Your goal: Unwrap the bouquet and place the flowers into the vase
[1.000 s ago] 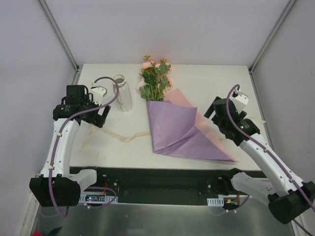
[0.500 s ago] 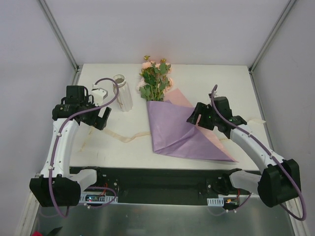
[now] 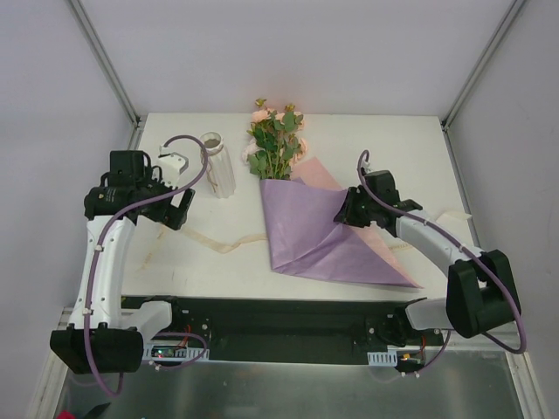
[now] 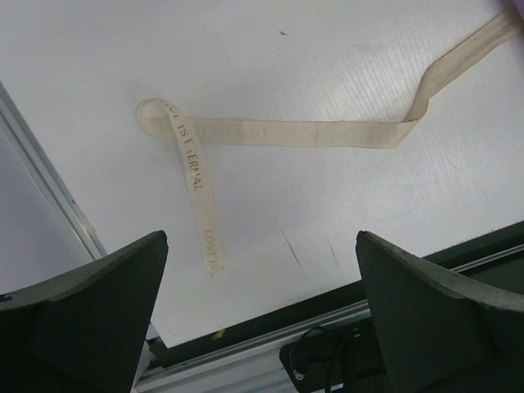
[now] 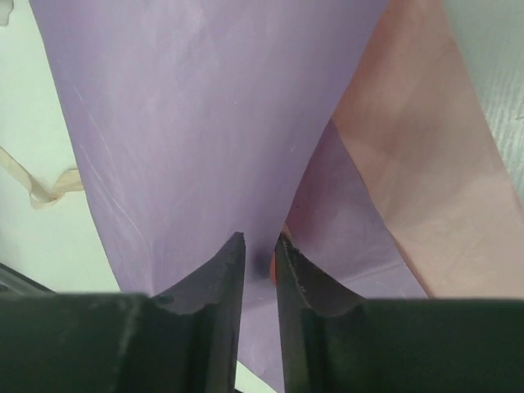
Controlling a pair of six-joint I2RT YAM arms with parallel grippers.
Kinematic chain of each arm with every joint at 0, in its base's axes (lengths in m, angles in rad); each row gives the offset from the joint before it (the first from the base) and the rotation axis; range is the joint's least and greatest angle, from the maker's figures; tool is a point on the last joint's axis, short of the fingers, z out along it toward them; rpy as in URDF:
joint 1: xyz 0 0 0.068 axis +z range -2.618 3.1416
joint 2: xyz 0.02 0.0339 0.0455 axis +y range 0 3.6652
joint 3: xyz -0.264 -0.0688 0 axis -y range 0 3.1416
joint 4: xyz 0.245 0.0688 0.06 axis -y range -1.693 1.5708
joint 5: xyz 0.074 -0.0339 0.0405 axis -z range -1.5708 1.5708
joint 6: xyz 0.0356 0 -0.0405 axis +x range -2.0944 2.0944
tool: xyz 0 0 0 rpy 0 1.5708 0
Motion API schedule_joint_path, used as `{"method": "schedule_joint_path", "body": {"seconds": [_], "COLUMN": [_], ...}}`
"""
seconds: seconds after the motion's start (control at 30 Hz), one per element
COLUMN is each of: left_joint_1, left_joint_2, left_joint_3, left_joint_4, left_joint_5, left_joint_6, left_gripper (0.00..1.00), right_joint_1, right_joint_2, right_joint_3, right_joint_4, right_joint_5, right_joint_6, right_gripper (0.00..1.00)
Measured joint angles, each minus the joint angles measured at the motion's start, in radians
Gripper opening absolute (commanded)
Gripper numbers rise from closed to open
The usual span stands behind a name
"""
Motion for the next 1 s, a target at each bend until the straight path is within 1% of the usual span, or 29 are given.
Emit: {"method": "schedule_joint_path", "body": {"seconds": [0.03, 0.13, 0.23, 0.33, 0.53, 0.63, 0.73, 0.87, 1.0], "left_joint_1": [0.0, 0.0, 0.0, 0.0, 0.0, 0.0, 0.0, 0.0, 0.011], "left_joint_2": [0.0, 0.0, 0.0, 0.0, -0.001, -0.005, -0.01, -0.008, -0.04], "left_joint_3": [0.004, 0.022, 0.055, 0.083, 0.09, 0.09, 0.09, 0.133, 0.204], "left_joint_4": [-0.006, -0.023, -0.036, -0.041, -0.045, -0.046, -0.045, -0.044, -0.023], "left_joint_5": [0.001, 0.006, 0.018, 0.021, 0.021, 0.015, -0.012, -0.12, -0.178], "left_joint_6": [0.0, 0.0, -0.002, -0.003, -0.003, -0.003, -0.004, -0.042, -0.061], "left_gripper": [0.99, 0.99, 0.99, 0.99, 0.99, 0.99, 0.99, 0.99, 0.99], "right_joint_1": [0.004, 0.024, 0.069, 0.144, 0.362, 0.488, 0.576, 0.647, 0.695], "right_joint_2": [0.003, 0.004, 0.004, 0.004, 0.032, 0.114, 0.218, 0.365, 0.492], "right_joint_3": [0.0, 0.003, 0.033, 0.112, 0.323, 0.454, 0.556, 0.679, 0.801], "right_joint_4": [0.006, 0.015, 0.01, -0.002, -0.047, -0.072, -0.097, -0.135, -0.155], "right_joint_5": [-0.002, -0.002, -0.002, 0.007, 0.034, 0.047, 0.049, 0.051, 0.043], "right_joint_6": [-0.005, -0.011, -0.012, -0.018, -0.058, -0.086, -0.103, -0.117, -0.116], "right_gripper": [0.07, 0.01, 0.01, 0.01, 0.03, 0.03, 0.03, 0.04, 0.05]}}
